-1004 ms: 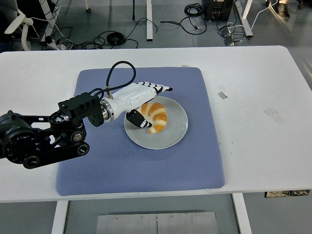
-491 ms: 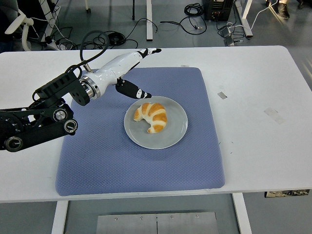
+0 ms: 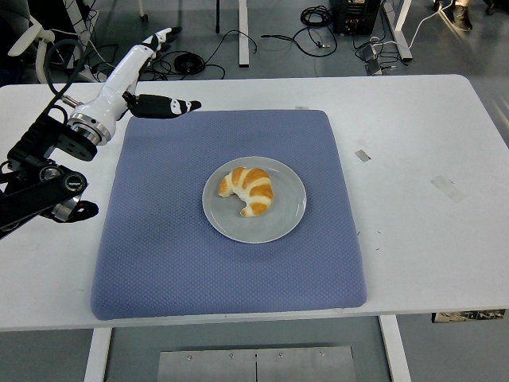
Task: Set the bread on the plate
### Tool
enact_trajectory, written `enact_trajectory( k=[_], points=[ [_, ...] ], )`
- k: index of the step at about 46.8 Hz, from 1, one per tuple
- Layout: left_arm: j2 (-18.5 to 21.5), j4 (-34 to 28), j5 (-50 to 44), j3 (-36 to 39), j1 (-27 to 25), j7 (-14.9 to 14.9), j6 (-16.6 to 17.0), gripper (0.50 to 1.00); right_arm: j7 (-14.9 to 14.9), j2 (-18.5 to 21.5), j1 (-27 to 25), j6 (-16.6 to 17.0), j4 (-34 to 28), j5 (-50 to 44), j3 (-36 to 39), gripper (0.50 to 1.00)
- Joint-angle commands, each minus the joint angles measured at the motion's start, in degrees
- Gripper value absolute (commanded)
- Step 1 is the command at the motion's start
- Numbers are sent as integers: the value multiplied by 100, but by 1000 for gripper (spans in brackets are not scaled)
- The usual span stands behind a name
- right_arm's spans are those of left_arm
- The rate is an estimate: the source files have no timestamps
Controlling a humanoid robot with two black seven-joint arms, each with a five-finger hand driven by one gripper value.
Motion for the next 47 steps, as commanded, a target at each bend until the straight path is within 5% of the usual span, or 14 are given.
enact_trajectory(
  k=[1, 24, 47],
  points=[
    [97, 7, -79, -155, 182, -18, 82, 965, -1, 0, 0, 0, 0, 0, 0, 1000],
    [89, 218, -167, -1789, 1483, -141, 101, 963, -1, 0, 0, 0, 0, 0, 0, 1000],
    [150, 218, -404, -2089, 1563, -141, 101, 963, -1, 0, 0, 0, 9, 0, 0, 1000]
  ],
)
